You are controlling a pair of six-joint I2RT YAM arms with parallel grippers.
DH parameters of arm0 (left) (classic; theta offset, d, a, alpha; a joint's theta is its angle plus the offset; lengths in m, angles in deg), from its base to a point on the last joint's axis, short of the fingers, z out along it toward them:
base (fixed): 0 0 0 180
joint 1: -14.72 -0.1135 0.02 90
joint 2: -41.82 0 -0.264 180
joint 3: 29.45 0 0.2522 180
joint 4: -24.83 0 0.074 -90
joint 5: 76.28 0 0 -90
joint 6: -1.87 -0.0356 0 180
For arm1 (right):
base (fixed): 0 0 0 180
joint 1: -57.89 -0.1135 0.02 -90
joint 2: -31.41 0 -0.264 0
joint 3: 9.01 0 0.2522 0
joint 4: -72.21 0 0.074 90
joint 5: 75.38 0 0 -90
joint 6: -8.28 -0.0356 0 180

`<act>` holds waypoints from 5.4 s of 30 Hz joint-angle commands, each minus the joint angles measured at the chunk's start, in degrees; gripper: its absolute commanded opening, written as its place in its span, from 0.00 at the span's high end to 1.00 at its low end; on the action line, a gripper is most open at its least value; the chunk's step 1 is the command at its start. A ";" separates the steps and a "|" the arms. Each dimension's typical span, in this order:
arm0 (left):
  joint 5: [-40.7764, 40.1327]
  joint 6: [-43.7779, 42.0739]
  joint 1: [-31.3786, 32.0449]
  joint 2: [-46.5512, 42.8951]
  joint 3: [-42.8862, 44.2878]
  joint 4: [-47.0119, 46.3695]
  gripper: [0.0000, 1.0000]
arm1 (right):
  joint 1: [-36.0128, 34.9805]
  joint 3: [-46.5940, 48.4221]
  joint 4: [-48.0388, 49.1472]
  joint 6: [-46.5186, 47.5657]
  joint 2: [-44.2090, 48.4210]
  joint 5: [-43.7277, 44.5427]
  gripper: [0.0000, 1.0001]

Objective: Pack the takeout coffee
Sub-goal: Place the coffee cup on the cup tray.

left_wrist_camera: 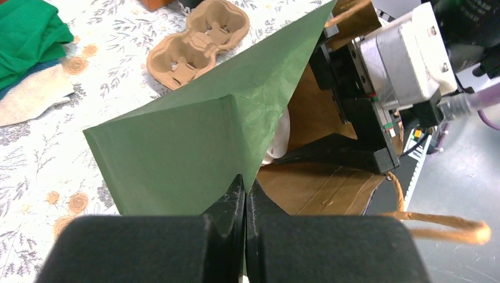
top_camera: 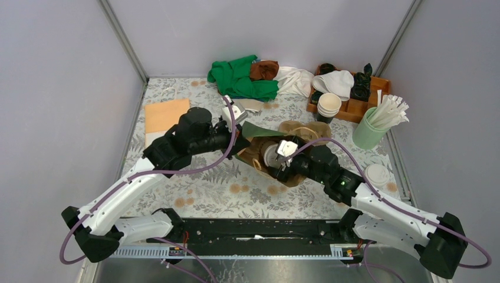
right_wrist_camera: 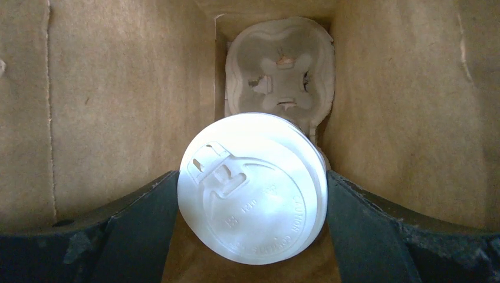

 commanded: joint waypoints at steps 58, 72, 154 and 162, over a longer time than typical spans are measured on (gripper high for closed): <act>-8.94 14.77 4.24 -4.22 -10.05 -6.13 1.00 | -1.44 1.81 11.66 4.45 -13.80 -4.84 0.13; -7.42 15.75 4.25 -0.23 -5.75 -3.28 1.00 | -1.45 7.17 9.31 9.08 -16.61 -0.93 0.13; -7.96 25.26 3.67 -2.60 -6.55 -3.48 1.00 | 1.87 12.11 3.30 6.44 -23.15 -2.39 0.08; -5.66 26.42 0.25 -3.10 -6.87 -3.72 1.00 | 1.87 11.83 2.35 6.25 -21.48 -5.31 0.03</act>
